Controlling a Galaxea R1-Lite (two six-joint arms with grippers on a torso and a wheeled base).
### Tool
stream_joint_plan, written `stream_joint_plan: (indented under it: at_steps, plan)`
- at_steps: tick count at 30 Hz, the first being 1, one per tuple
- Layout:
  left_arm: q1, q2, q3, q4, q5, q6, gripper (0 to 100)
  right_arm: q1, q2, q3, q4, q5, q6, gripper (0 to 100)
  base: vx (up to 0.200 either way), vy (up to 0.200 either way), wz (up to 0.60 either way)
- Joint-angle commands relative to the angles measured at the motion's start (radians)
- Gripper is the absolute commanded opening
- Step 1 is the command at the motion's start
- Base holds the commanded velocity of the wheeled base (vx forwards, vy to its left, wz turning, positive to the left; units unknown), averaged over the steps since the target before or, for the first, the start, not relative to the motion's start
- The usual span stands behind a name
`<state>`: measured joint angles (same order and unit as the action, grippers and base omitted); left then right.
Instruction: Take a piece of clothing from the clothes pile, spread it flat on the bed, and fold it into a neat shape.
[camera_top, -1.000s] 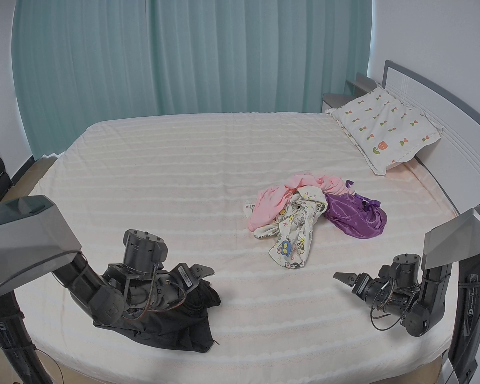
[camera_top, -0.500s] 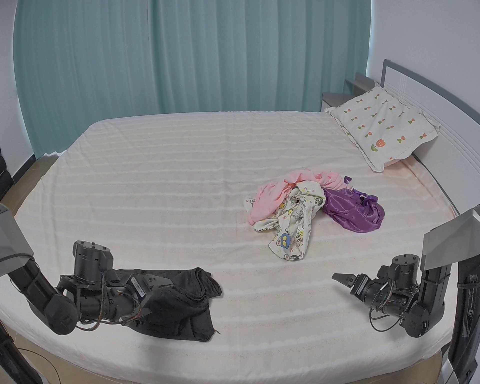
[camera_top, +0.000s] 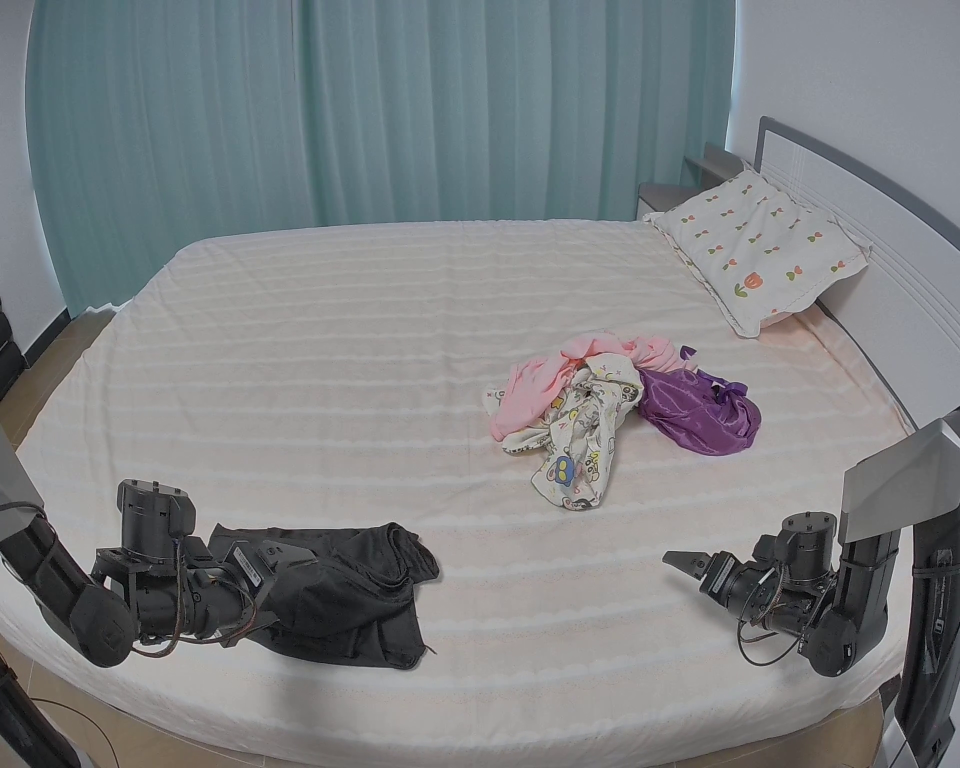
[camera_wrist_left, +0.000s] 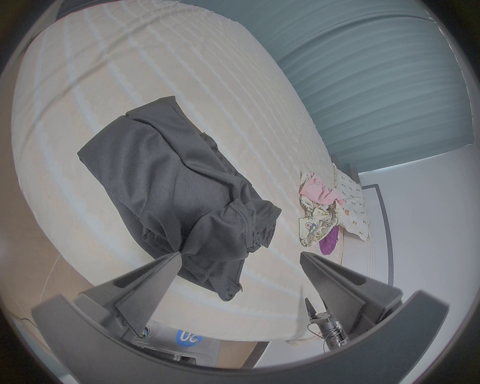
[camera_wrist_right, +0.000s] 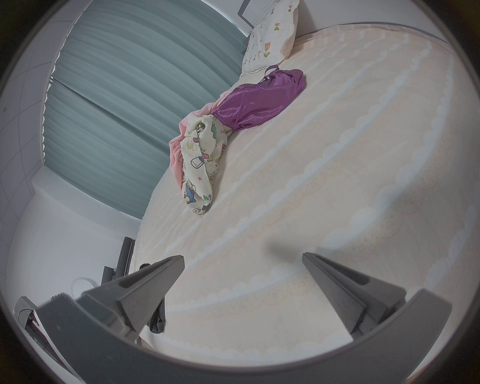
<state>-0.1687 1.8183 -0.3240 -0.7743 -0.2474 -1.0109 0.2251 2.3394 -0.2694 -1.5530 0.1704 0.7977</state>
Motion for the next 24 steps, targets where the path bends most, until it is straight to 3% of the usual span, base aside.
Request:
stream_joint_plan:
  at_steps: [1, 19, 24]
  plan:
    - [0.075, -0.001, -0.010, -0.002, -0.023, 0.003, 100, 0.005, 0.000, 0.001, -0.013, 0.000, 0.000, 100, 0.000, 0.200, 0.00]
    - [0.339, -0.001, -0.047, 0.000, -0.230, 0.072, 100, 0.025, -0.008, -0.004, -0.013, -0.006, -0.005, 100, 0.000, 0.200, 0.00]
    - [0.383, 0.044, -0.079, 0.000, -0.234, 0.074, 100, 0.082, -0.032, -0.019, -0.013, -0.074, -0.005, 100, 0.000, 0.200, 0.00]
